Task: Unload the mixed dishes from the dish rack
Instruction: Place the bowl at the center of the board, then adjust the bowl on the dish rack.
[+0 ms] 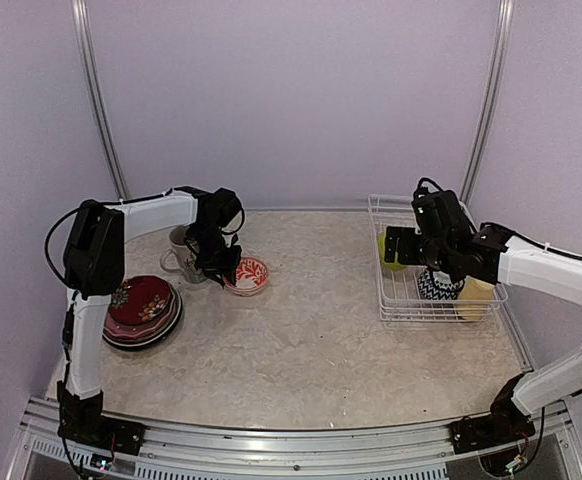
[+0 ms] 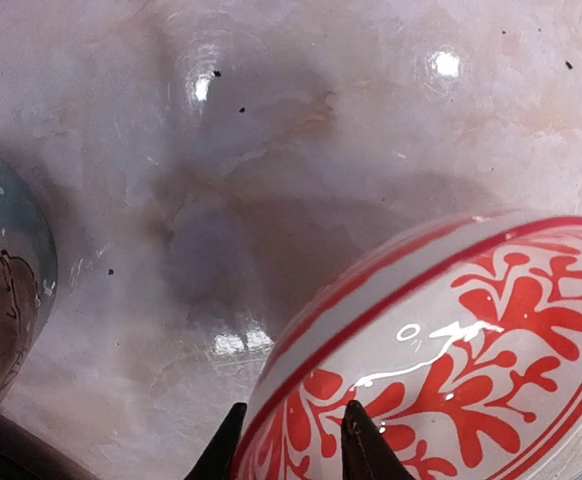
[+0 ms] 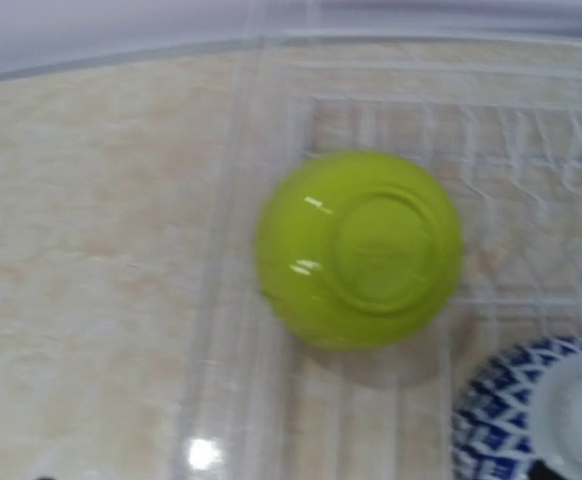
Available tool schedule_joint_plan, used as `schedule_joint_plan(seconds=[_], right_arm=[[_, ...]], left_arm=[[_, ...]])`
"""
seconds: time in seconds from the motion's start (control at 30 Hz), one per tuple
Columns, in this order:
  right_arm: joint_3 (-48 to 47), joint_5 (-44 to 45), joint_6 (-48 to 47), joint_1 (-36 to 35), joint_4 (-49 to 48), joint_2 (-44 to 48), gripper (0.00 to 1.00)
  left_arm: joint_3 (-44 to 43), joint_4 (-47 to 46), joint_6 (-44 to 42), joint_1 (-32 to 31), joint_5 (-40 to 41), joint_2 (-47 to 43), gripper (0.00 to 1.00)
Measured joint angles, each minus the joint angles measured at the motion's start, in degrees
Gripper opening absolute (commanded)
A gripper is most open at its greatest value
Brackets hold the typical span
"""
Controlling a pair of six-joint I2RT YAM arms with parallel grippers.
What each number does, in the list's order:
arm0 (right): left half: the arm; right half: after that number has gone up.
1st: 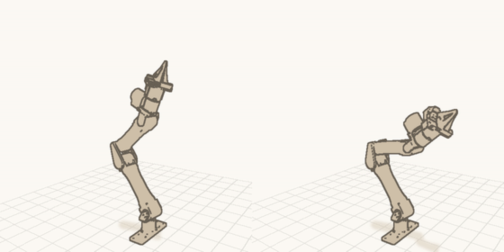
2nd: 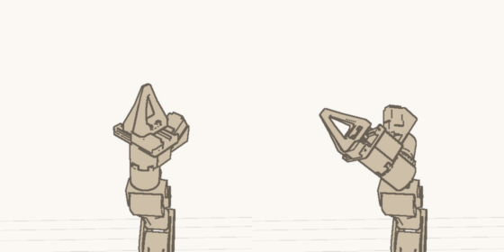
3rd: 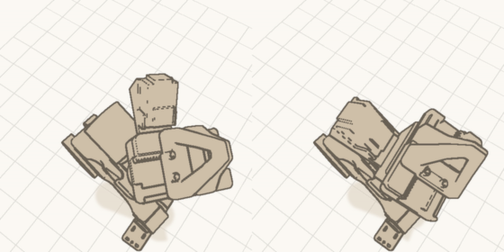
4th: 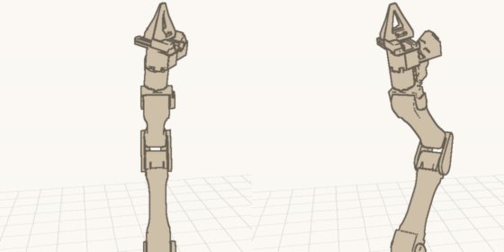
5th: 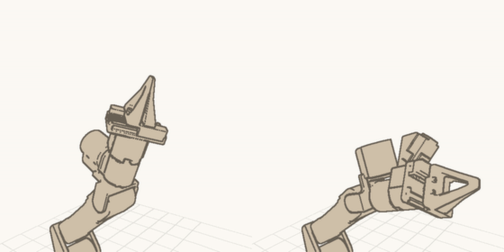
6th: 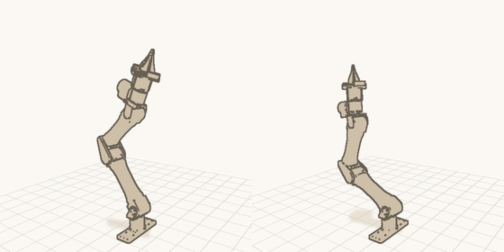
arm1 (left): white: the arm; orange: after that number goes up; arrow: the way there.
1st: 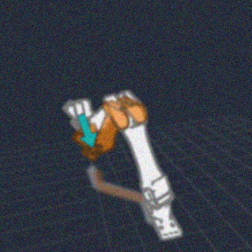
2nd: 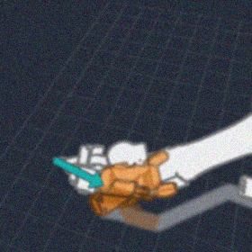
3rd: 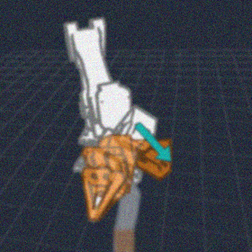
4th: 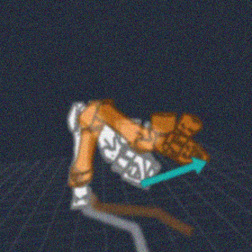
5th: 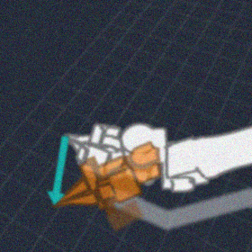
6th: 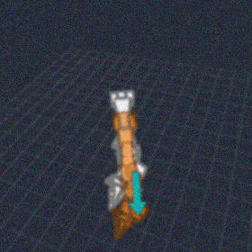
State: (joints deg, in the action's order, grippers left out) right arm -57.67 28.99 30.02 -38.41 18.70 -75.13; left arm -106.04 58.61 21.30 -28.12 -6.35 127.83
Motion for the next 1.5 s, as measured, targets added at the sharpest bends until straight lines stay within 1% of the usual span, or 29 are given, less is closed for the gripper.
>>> schedule_joint_plan(seconds=[0.13,0.33,0.5,0.57,0.7,0.77,0.87,0.93,1.03,1.1,1.3,1.4,1.5], right_arm=[[2.5,-2.8,-0.4,4.2,-0.3,0.4,1.0],[3.2,-7.4,-0.6,7.7,-1.7,-0.5,1.0],[3.1,-11.1,-0.4,10.9,-3.2,-3.4,1.0],[2.8,-12.3,0.1,12.5,-3.7,-5.1,0.98],[0.9,-14.4,1.1,15.5,-4.0,-9.1,0.86],[-0.4,-15.6,1.1,17.0,-4.3,-10.7,0.82],[-1.9,-17.7,1.1,19.5,-5.4,-12.5,0.76],[-2.9,-18.7,0.8,20.8,-5.8,-13.7,0.75],[-5.6,-19.4,-0.4,21.5,-5.6,-16.3,0.72],[-8.3,-19.5,-1.6,21.7,-5.1,-18.8,0.68],[-14.8,-19.4,-5.2,21.8,-2.5,-25.0,0.5],[-16.0,-19.1,-6.1,21.8,-1.0,-27.3,0.45],[-16.2,-19.0,-6.6,21.8,0.2,-28.2,0.44]], left_arm=[[-0.2,0.2,0.2,0.1,-0.4,0.0,0.46],[-0.2,0.3,0.1,0.1,-0.5,-0.5,0.59],[-0.2,0.4,-0.3,-0.1,-0.7,-3.9,0.72],[-0.1,0.2,-0.7,-0.4,-0.6,-6.4,0.75],[0.9,-1.2,-1.9,-2.1,-0.3,-13.1,0.82],[2.1,-2.4,-2.5,-3.4,-0.2,-16.7,0.86],[3.5,-4.1,-3.6,-5.2,-0.2,-20.6,0.88],[4.4,-5.0,-4.1,-6.2,-0.1,-22.1,0.91],[5.9,-6.4,-5.0,-7.1,-0.1,-23.8,0.94],[7.0,-7.1,-5.3,-7.6,0.1,-24.8,0.95],[8.0,-8.5,-6.2,-8.0,0.7,-26.4,0.96],[8.0,-8.9,-6.4,-8.0,0.8,-26.6,0.96],[8.0,-9.1,-6.5,-8.0,0.8,-26.6,0.96]])
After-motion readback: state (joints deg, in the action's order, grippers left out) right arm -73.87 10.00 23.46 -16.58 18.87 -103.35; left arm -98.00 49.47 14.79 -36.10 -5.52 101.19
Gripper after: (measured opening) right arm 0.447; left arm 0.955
